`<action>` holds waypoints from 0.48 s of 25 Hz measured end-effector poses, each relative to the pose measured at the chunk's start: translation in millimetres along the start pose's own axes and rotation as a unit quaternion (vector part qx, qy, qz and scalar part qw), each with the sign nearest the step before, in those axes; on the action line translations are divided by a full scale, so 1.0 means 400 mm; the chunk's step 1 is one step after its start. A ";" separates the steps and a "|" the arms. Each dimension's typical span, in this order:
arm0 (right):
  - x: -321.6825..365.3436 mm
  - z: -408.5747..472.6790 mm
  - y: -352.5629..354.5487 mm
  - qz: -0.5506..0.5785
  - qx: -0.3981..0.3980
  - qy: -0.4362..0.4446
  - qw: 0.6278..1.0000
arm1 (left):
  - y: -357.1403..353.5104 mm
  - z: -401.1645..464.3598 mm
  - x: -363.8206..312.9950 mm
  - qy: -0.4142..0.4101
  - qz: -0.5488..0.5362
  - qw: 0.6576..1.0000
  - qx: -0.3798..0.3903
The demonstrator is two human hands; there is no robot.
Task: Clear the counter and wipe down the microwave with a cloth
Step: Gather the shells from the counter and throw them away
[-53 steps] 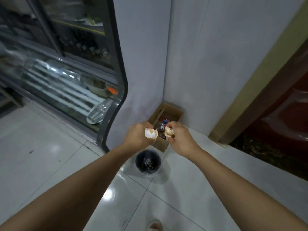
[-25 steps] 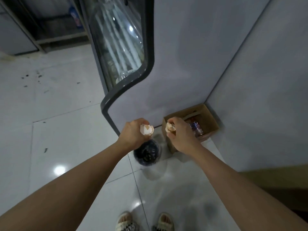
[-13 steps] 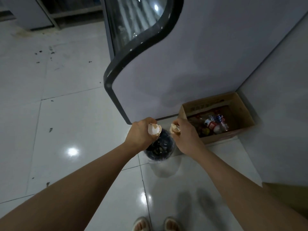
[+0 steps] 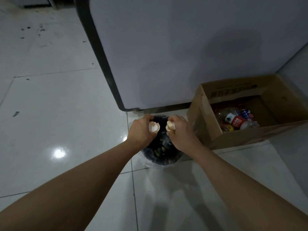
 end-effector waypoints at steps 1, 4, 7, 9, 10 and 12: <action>-0.027 0.014 -0.041 -0.010 -0.001 0.000 1.000 | -0.039 0.016 0.031 -0.001 0.004 1.000 -0.001; -0.095 0.042 -0.150 -0.027 0.011 -0.006 1.000 | -0.134 0.049 0.104 -0.007 0.013 1.000 -0.007; -0.136 0.063 -0.219 -0.030 0.025 -0.013 0.999 | -0.188 0.070 0.141 -0.020 0.017 0.999 -0.021; -0.157 0.073 -0.251 -0.031 0.032 -0.014 0.999 | -0.211 0.079 0.156 -0.030 0.024 0.999 -0.027; -0.166 0.074 -0.263 -0.030 0.037 -0.015 0.999 | -0.219 0.083 0.161 -0.032 0.028 0.999 -0.027; -0.175 0.071 -0.280 -0.028 0.057 -0.017 0.998 | -0.230 0.085 0.165 -0.034 0.038 0.999 -0.020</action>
Point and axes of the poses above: each hand's wrist, its own z-axis towards the middle knuckle, its own y-axis out of the back of the hand, x = y × z, the point moved 5 cm from there along z, towards the middle knuckle, and after that the axes turned 2 degrees about -x, right-handed, at the moved point
